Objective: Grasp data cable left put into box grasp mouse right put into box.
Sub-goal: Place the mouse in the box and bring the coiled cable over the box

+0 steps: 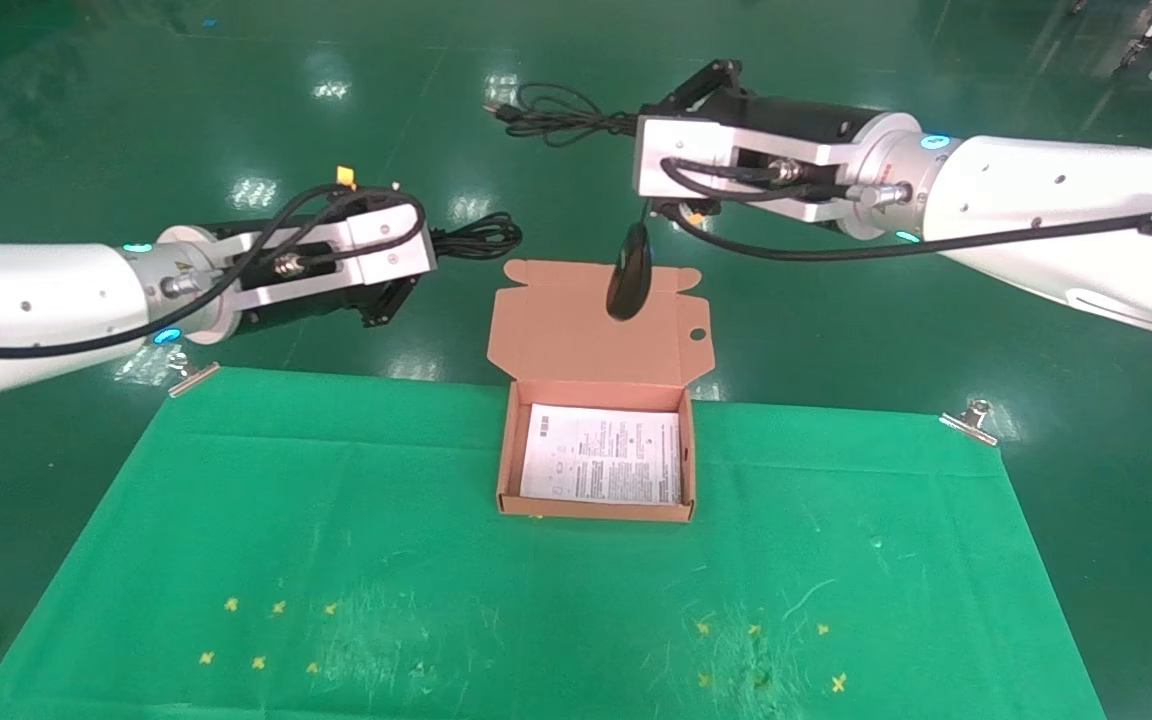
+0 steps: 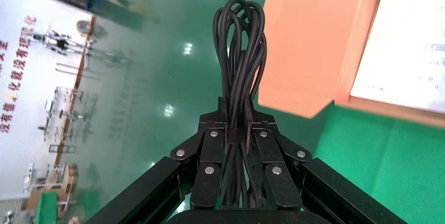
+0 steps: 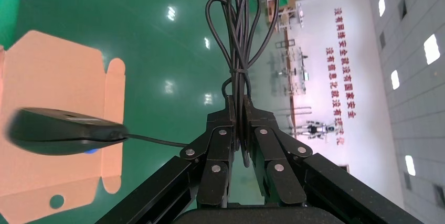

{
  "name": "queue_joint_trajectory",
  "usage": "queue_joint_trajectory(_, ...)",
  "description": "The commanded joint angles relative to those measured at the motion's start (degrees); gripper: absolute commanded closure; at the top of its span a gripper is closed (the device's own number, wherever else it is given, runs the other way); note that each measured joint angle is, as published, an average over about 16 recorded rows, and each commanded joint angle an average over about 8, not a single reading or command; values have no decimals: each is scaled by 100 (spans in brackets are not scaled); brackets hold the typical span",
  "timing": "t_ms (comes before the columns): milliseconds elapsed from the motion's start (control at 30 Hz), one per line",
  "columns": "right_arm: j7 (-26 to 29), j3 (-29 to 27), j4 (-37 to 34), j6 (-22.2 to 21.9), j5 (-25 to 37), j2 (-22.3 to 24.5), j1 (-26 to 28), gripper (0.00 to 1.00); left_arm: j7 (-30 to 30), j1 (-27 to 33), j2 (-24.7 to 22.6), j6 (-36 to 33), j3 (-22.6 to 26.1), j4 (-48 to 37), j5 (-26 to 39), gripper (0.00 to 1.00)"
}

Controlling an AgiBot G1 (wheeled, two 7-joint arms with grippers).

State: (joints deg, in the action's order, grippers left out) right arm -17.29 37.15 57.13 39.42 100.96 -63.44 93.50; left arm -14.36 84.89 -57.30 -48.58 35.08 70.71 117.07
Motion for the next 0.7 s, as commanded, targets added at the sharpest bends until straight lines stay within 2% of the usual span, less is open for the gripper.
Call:
queue_joint_trajectory(33,-179,-22,-99,16,-126,-71,57,100,8,25,-25,39,-11,-10,-1,100)
queue_joint_trajectory(467,-271,10,-294,76,-212,-128,-13,100,-16,-75,35,21,20,3,65,100)
queue_joint_trajectory(700,-271,94,-551,61,-195,-322,-149,100,-221,-261,118,-84,92,68,298,100)
